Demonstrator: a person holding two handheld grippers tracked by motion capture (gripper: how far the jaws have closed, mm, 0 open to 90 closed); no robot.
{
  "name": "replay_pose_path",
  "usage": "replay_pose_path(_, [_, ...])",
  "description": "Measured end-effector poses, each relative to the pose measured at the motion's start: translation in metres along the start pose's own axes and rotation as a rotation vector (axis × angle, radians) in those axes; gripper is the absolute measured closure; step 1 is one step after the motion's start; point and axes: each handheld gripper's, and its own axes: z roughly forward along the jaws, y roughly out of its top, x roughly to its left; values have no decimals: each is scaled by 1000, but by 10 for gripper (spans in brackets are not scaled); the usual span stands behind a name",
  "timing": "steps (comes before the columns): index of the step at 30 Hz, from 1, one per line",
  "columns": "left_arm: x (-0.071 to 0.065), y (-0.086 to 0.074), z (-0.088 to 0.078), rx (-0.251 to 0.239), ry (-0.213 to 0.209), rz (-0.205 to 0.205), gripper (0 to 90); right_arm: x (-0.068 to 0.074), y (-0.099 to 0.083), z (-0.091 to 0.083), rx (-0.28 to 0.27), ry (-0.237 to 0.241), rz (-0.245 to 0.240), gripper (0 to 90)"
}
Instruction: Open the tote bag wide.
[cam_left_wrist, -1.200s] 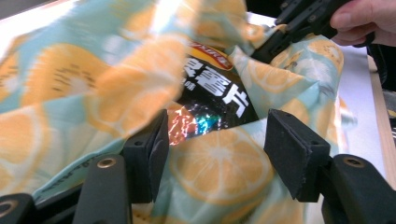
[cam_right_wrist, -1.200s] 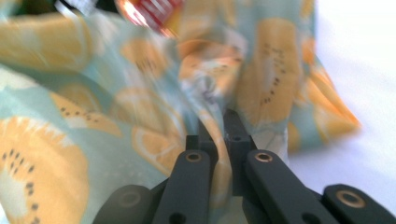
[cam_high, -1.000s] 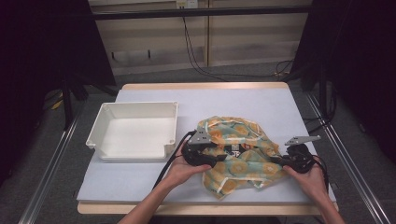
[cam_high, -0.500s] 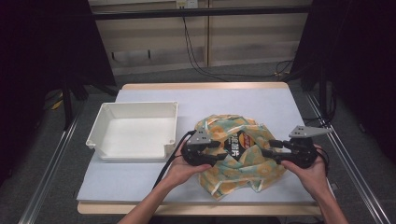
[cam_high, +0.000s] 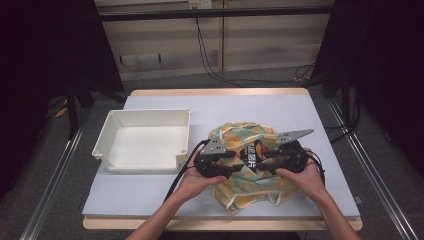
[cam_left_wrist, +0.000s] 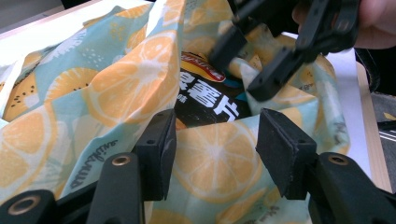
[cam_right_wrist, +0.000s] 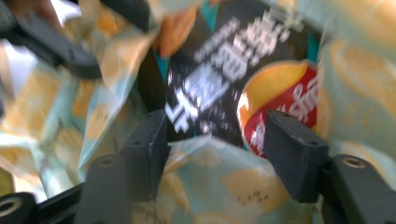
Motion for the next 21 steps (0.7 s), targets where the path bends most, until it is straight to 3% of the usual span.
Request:
replay_pose_path(2, [0,0,1,10,7,6,472,2,-9,-1,20,9,-15,653])
replay_pose_path(3, [0,0,1,10,7,6,468,2,-9,-1,20,9,-15,653])
replay_pose_path(4, [0,0,1,7,4,2,468,3,-11,-4,22,8,-19,729])
replay_pose_path(5, [0,0,2,9,7,1,458,5,-18,-10,31,26,-28,893])
replay_pose_path(12, [0,-1,4,17,6,0,449,5,-43,-24,48,19,1,895])
replay_pose_path(14, [-1,-1,5,15,5,-5,449,7,-50,-26,40,20,16,843])
replay_pose_path(15, [-1,0,5,24,4,3,449,8,-52,-26,36,15,19,806])
replay_pose_path(21, [-2,0,7,20,-7,1,453,9,-65,-21,45,15,47,814])
